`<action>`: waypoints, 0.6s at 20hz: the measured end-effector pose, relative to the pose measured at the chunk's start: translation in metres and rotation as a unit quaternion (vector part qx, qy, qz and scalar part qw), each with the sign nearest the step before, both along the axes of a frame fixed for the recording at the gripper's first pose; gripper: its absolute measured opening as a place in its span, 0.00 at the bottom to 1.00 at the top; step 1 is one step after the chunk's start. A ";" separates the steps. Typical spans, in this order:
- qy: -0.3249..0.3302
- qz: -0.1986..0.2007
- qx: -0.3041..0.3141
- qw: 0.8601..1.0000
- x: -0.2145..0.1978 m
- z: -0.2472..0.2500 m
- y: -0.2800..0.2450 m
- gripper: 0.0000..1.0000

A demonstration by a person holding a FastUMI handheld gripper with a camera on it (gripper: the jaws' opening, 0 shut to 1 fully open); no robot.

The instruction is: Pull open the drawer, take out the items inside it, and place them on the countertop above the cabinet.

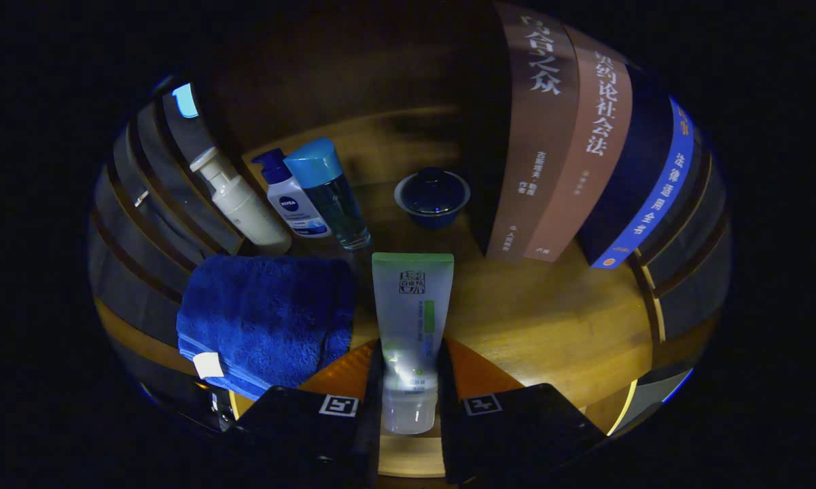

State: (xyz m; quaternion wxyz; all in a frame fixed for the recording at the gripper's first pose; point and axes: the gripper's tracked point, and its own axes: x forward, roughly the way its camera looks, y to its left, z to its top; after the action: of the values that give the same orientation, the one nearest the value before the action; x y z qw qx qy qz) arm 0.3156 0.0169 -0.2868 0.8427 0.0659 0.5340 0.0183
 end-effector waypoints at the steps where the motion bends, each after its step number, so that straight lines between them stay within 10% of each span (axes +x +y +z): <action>1: 0.004 -0.001 -0.002 1.000 -0.001 -0.004 -0.002 0.41; 7: -0.008 0.002 -0.008 1.000 0.001 -0.003 -0.008 0.59; 12: -0.030 0.003 -0.016 0.999 -0.002 0.017 -0.008 1.00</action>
State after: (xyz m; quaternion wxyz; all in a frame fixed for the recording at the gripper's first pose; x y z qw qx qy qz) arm 0.3137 0.0093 -0.2703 0.8592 0.0507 0.5089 0.0143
